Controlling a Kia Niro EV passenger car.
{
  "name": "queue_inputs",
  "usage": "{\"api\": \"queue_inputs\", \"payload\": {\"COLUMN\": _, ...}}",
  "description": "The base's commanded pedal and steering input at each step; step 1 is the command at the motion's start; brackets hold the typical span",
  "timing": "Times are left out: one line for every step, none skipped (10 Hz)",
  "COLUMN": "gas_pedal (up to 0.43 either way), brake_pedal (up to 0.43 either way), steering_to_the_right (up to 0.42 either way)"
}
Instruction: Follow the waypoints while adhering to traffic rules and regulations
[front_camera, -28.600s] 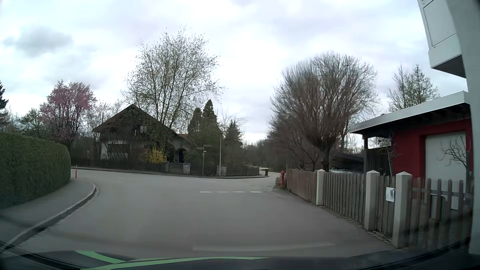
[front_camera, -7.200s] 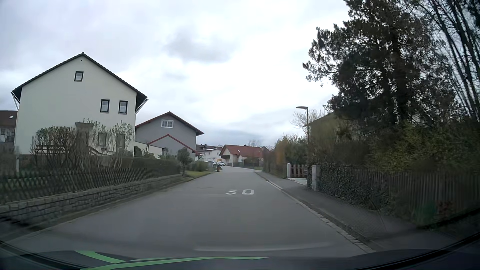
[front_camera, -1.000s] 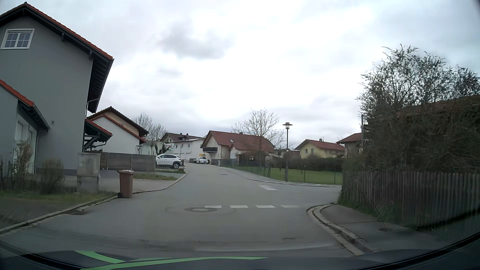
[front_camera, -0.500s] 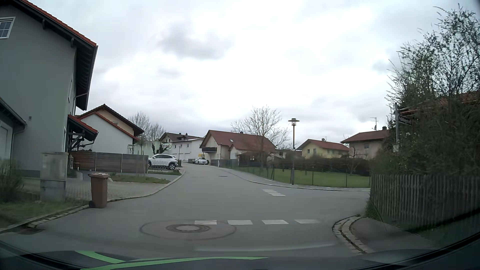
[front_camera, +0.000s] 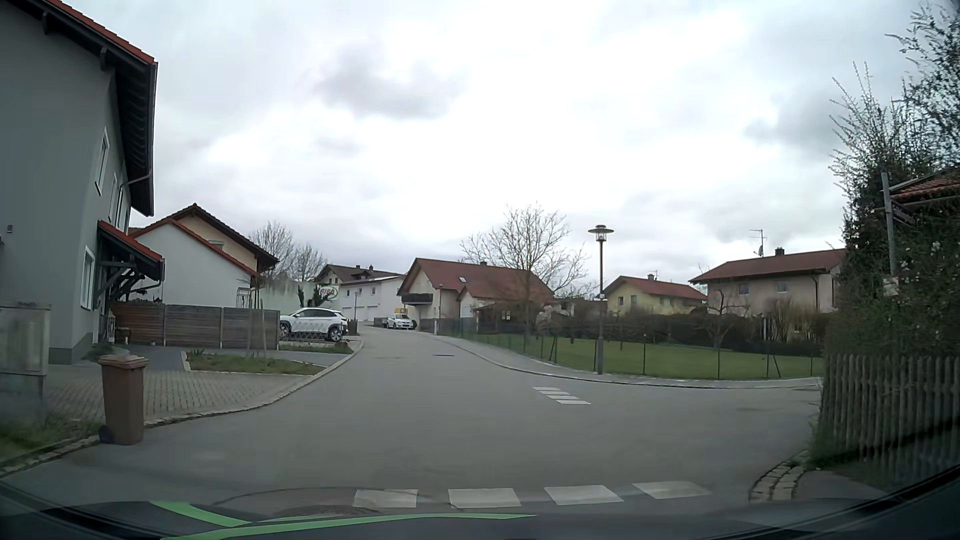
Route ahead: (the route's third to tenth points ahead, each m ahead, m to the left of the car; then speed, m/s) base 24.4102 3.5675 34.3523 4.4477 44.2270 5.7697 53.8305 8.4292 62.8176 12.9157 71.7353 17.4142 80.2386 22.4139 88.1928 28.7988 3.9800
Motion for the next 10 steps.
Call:
{"api": "queue_inputs", "payload": {"gas_pedal": 0.047, "brake_pedal": 0.0, "steering_to_the_right": 0.0}}
{"api": "queue_inputs", "payload": {"gas_pedal": 0.067, "brake_pedal": 0.0, "steering_to_the_right": 0.0}}
{"api": "queue_inputs", "payload": {"gas_pedal": 0.067, "brake_pedal": 0.0, "steering_to_the_right": 0.0}}
{"api": "queue_inputs", "payload": {"gas_pedal": 0.067, "brake_pedal": 0.0, "steering_to_the_right": 0.0}}
{"api": "queue_inputs", "payload": {"gas_pedal": 0.067, "brake_pedal": 0.0, "steering_to_the_right": 0.0}}
{"api": "queue_inputs", "payload": {"gas_pedal": 0.087, "brake_pedal": 0.0, "steering_to_the_right": 0.0}}
{"api": "queue_inputs", "payload": {"gas_pedal": 0.098, "brake_pedal": 0.0, "steering_to_the_right": 0.0}}
{"api": "queue_inputs", "payload": {"gas_pedal": 0.098, "brake_pedal": 0.0, "steering_to_the_right": 0.0}}
{"api": "queue_inputs", "payload": {"gas_pedal": 0.118, "brake_pedal": 0.0, "steering_to_the_right": 0.0}}
{"api": "queue_inputs", "payload": {"gas_pedal": 0.138, "brake_pedal": 0.0, "steering_to_the_right": 0.0}}
